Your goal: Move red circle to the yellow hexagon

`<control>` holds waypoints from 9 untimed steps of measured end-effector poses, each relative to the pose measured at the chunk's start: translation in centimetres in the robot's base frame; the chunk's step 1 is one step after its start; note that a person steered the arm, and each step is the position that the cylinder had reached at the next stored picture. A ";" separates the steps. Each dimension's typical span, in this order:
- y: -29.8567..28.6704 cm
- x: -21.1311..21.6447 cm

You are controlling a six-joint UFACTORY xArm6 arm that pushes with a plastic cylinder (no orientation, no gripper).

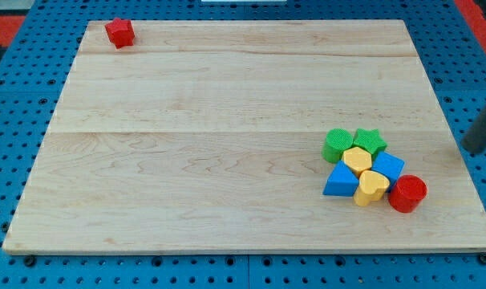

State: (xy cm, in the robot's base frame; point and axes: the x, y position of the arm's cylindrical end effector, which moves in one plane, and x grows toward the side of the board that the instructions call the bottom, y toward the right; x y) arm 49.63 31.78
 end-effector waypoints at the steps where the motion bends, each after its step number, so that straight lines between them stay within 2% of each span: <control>1: 0.2 5.3; 2: -0.9 9.6; 3: -3.3 11.0; 5: -7.6 11.1; 9: -9.5 7.1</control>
State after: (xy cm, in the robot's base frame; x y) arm 56.74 22.25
